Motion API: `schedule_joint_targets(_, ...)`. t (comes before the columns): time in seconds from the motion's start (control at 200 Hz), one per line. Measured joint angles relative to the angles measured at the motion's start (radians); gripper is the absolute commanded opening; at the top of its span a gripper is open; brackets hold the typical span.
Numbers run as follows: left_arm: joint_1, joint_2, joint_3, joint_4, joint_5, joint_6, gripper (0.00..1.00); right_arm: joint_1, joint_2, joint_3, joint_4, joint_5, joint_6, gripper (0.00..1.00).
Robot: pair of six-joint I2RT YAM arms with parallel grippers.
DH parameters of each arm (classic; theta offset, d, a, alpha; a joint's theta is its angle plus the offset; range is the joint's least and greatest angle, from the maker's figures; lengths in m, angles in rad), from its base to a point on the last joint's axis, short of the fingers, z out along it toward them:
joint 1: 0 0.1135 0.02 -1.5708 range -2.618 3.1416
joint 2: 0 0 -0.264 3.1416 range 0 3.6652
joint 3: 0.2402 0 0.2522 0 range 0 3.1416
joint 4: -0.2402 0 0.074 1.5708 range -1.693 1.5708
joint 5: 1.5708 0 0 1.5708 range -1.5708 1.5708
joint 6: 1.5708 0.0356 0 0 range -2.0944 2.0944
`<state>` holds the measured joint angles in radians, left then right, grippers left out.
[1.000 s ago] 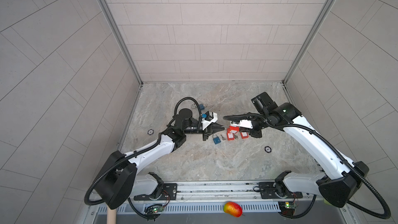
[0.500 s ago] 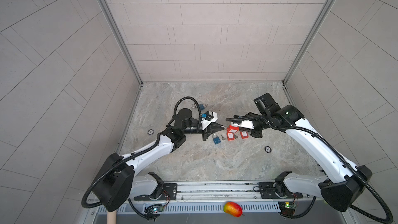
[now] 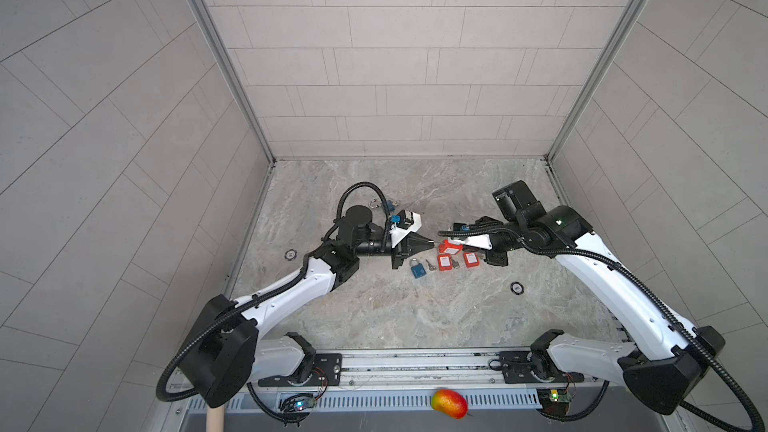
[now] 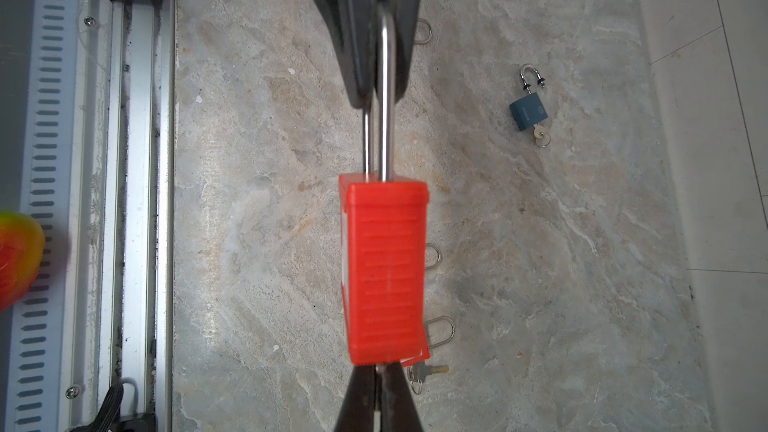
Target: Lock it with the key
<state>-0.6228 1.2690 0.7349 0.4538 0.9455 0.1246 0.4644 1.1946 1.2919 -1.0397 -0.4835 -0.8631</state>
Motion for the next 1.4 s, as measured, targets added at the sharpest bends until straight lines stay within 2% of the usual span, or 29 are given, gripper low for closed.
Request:
schedule_joint_targets(0.325, 0.0, -0.002, 0.0, 0.003, 0.023, 0.039, 0.0, -0.004, 0.037, 0.049, -0.074, -0.038, 0.027, 0.0)
schedule_joint_targets(0.816, -0.007, -0.049, -0.002, -0.063, -0.002, 0.169, 0.0, -0.025, 0.098, 0.097, -0.146, -0.111, 0.018, 0.0)
schedule_joint_targets(1.041, -0.007, -0.047, -0.002, -0.067, 0.001, 0.161, 0.0, -0.027, 0.103, 0.095, -0.136, -0.113, 0.006, 0.02)
schedule_joint_targets(1.166, -0.006, -0.019, -0.002, -0.037, 0.009, 0.107, 0.0, -0.03, 0.078, 0.058, -0.095, -0.094, 0.007, 0.11)
schedule_joint_targets(1.401, -0.005, -0.002, -0.002, 0.043, 0.029, 0.026, 0.0, -0.048, 0.042, 0.029, -0.082, -0.031, 0.019, 0.45)
